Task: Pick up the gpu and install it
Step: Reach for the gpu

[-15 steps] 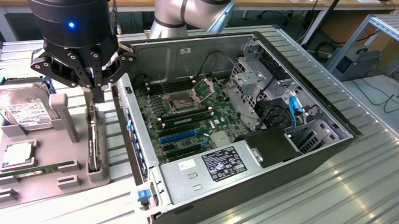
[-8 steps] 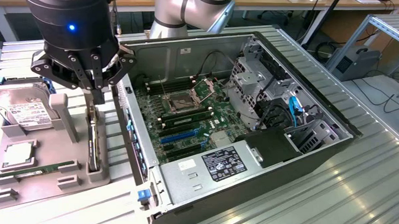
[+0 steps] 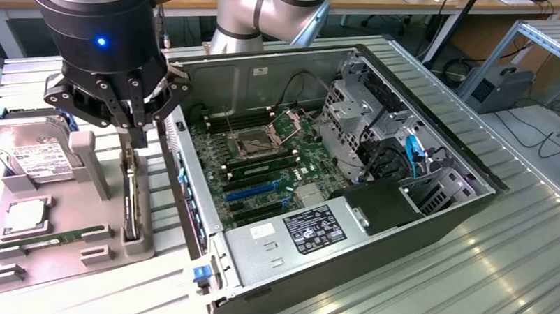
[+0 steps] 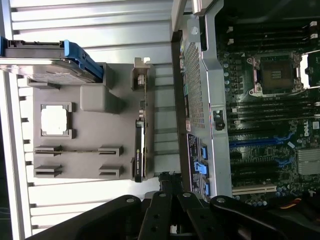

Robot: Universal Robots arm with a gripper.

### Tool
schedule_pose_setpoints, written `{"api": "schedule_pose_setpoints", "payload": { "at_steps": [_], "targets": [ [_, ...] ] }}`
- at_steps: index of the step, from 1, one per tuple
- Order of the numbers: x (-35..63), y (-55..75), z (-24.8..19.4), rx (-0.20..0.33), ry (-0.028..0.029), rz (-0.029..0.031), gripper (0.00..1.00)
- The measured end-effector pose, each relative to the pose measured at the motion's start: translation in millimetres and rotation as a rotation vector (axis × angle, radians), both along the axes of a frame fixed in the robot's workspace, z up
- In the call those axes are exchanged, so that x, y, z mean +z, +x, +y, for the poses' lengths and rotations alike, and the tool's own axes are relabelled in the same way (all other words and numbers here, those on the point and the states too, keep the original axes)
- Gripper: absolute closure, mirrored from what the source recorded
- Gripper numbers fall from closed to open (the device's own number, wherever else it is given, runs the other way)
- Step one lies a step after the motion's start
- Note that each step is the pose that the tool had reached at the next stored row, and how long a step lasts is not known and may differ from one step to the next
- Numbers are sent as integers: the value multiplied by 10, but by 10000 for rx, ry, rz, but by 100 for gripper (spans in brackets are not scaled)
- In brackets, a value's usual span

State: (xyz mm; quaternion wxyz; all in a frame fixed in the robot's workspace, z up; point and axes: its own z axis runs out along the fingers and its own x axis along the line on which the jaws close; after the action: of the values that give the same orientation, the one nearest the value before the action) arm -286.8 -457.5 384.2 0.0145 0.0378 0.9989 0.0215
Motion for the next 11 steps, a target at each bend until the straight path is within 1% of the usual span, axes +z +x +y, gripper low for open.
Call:
{"api": "schedule_pose_setpoints", "payload": {
  "at_steps": [6, 11],
  "targets": [
    [-11, 1, -15, 0, 0, 0, 89],
    [-17, -23, -16, 0, -18, 1, 89]
  ]
}}
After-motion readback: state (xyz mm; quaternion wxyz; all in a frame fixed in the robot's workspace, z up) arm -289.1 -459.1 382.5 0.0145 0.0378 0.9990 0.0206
